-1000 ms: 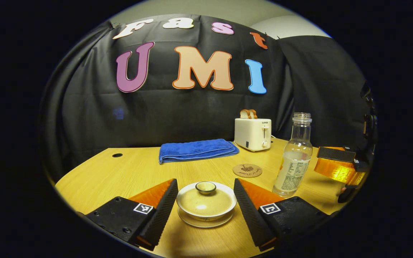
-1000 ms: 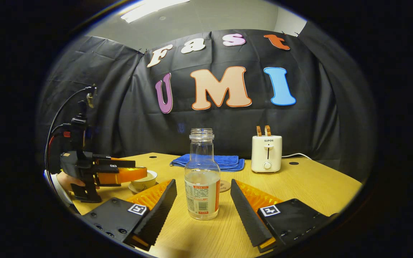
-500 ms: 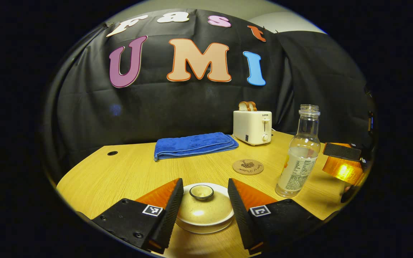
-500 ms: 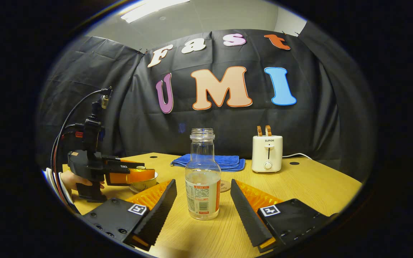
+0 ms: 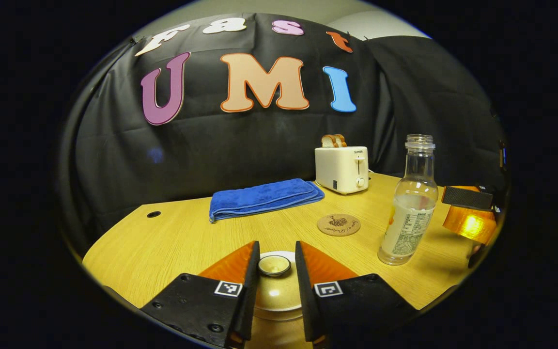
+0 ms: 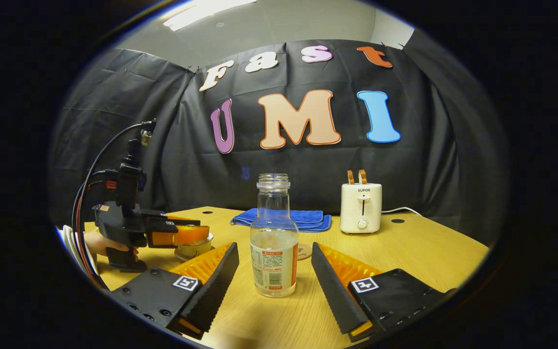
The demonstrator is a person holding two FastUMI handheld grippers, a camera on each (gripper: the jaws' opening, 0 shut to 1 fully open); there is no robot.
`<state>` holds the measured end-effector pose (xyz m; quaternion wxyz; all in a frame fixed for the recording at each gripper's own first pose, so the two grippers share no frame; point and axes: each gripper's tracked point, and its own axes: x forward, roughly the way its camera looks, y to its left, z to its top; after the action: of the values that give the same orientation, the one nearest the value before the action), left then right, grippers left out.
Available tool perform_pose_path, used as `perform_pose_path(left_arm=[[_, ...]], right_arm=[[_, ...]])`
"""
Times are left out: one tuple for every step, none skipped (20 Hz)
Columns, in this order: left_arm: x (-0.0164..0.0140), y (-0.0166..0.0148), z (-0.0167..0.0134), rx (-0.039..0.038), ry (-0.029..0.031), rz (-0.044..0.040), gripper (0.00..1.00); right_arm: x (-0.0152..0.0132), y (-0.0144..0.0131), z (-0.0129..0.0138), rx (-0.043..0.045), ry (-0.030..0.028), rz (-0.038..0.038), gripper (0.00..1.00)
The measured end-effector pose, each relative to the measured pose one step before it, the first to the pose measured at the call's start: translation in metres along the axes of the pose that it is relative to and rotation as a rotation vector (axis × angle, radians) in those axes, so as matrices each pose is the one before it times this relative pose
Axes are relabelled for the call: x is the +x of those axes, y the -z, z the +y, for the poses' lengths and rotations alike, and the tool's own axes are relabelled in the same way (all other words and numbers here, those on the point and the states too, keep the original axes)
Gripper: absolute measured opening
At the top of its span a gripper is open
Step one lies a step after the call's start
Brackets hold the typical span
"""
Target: Open the teacup lid with one hand, grasp the water bottle and pour water into the teacup with the other hand; after pouring, place the water bottle on the coaster and then close the teacup lid.
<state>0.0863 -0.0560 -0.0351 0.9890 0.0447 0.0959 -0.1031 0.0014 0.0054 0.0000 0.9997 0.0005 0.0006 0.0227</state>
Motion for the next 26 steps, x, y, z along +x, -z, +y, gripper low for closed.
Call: perform_pose_path(left_arm=[[-0.0003,0.00074,0.00164,0.00162,-0.00825,-0.00193,0.39],[-0.00074,-0.00327,0.002,-0.00471,-0.00521,-0.01099,0.35],[0.00081,0.00189,-0.00054,-0.00385,0.00054,0.00302,0.3],[0.00029,0.00003,0.00024,-0.00067,0.00137,-0.00268,0.29],[-0.00022,-0.00042,-0.00021,-0.00054,-0.00116,-0.00129,0.29],[-0.00099,-0.00026,0.00074,-0.00047,-0.00183,-0.0021,0.29],[-0.0002,-0.00057,-0.00028,-0.00023,0.00109,-0.00281,0.28],[-0.00006,-0.00135,-0.00007,-0.00158,-0.00029,-0.00492,0.28],[-0.00096,-0.00027,0.00178,-0.0028,-0.00434,-0.00766,0.28],[-0.00198,-0.00185,0.00282,-0.00455,-0.00998,-0.01249,0.28],[-0.00107,-0.00288,0.0003,-0.00629,-0.00101,-0.01707,0.28],[-0.00124,-0.00122,0.00209,-0.01007,-0.0072,-0.01199,0.28],[-0.00083,-0.00109,0.00204,-0.01015,-0.00733,-0.01134,0.28],[-0.00111,-0.00118,0.00152,-0.00614,-0.00391,-0.00548,0.28],[-0.00079,0.00135,-0.00067,0.00021,-0.00289,0.00174,0.28],[-0.00181,0.00078,0.00118,0.00316,-0.00374,0.00111,0.28],[-0.00338,-0.00013,0.00206,0.00062,-0.00548,-0.00213,0.28],[-0.00234,-0.00012,0.00211,-0.00169,-0.00656,-0.00294,0.28],[-0.00253,-0.00089,0.00229,-0.00131,-0.00546,-0.00408,0.29],[-0.00285,-0.00028,0.0023,-0.00068,-0.00302,-0.00262,0.28],[-0.00281,0.00093,0.00211,-0.00251,-0.00252,-0.00068,0.28],[-0.00347,-0.00012,0.00342,-0.0017,-0.00282,0.00089,0.28],[-0.00358,0.00127,0.0036,0.00155,-0.00571,-0.00054,0.28],[-0.00413,0.00042,0.00523,0.00156,-0.00821,-0.00175,0.28],[-0.00403,-0.00033,0.00524,0.00179,-0.00867,-0.00279,0.28],[-0.00356,-0.00017,0.00589,0.0004,-0.0116,-0.00138,0.28]], right_arm=[[-0.00002,0.00039,0.00033,0.00007,0.0,-0.00039,0.98],[-0.00012,-0.00065,-0.00012,-0.00011,0.0,0.00021,0.98],[-0.0001,0.00052,-0.00001,0.00003,0.00004,-0.00014,0.97],[0.00007,-0.00032,-0.00006,0.00003,0.00007,0.00003,0.97],[0.00024,0.00024,0.0002,0.00003,0.00004,-0.00003,0.97],[-0.0001,0.00056,0.00001,-0.00004,-0.00001,0.00012,0.97],[0.00014,-0.00032,-0.00011,0.00006,-0.00008,-0.00011,0.97],[-0.00029,0.0002,0.00019,0.00006,0.0,0.00008,0.97],[0.00005,-0.00029,-0.00006,-0.00005,0.00003,-0.0001,0.97],[0.00012,-0.00014,0.00001,0.00012,0.00003,0.00019,0.97],[0.00009,0.00049,-0.00005,-0.00014,-0.00005,-0.00019,0.97],[-0.00008,-0.00087,0.00002,0.00047,0.00006,0.00008,0.97],[-0.00033,0.00053,0.00009,-0.00047,0.0,-0.00039,0.92],[0.00049,0.00033,0.00014,0.00044,0.00019,0.00001,0.92],[-0.00024,-0.00027,-0.00006,-0.0004,-0.00007,0.0003,0.97],[0.00015,0.00011,0.0001,0.00031,0.00009,-0.00034,0.97],[-0.00007,-0.00032,-0.00007,-0.00003,0.00008,0.00046,0.97],[0.00008,-0.00011,-0.00027,0.00002,-0.00004,-0.00059,0.97],[-0.00007,0.00019,0.00042,0.00002,0.0001,0.00059,0.97],[-0.00005,0.00057,-0.00011,-0.00018,-0.00013,-0.00011,0.92],[0.00007,-0.00029,0.00001,0.00031,-0.00009,0.00006,0.97],[0.00038,0.0008,-0.00014,-0.00029,0.00011,0.00134,0.92],[0.00037,-0.00002,-0.00009,0.00002,0.00034,0.00192,0.92],[0.00071,-0.00047,0.00065,0.00034,-0.00313,-0.00107,0.97],[-0.00029,0.0012,0.00171,-0.0004,-0.00897,0.00456,0.97],[0.00081,-0.0001,0.00209,0.00089,-0.0158,-0.00116,0.92]])
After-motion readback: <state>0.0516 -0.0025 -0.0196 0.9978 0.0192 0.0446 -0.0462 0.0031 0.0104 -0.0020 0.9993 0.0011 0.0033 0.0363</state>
